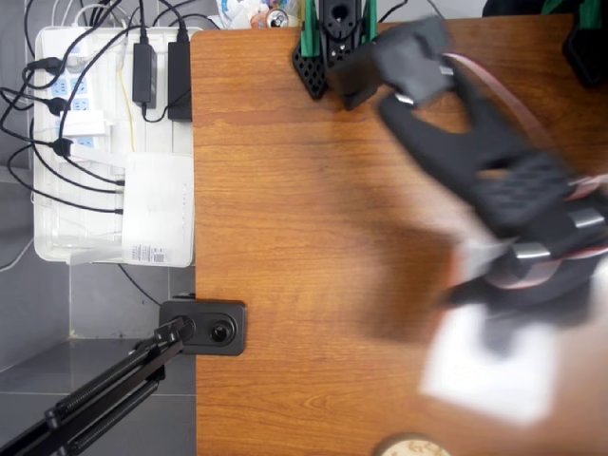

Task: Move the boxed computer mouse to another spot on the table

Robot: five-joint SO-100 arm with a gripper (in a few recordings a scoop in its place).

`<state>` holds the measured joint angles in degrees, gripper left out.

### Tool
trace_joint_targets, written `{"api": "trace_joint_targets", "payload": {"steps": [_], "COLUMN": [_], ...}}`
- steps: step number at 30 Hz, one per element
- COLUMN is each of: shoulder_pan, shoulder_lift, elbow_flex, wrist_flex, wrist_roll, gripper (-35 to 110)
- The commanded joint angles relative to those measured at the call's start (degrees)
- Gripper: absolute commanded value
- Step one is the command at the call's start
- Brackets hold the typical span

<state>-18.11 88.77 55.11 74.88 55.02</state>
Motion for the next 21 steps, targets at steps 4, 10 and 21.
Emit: {"api": "trace_joint_targets", "payload": {"steps": [4, 10, 21], "shoulder_pan": [25.5, 27.7, 27.4], "shoulder_lift": [41.0, 53.7, 34.9], "elbow_flex": [52.8, 77.7, 78.2], "wrist_flex": [-17.6, -22.9, -24.8], "wrist_roll": [0.4, -8.4, -12.7], "gripper": [0, 0, 0]}}
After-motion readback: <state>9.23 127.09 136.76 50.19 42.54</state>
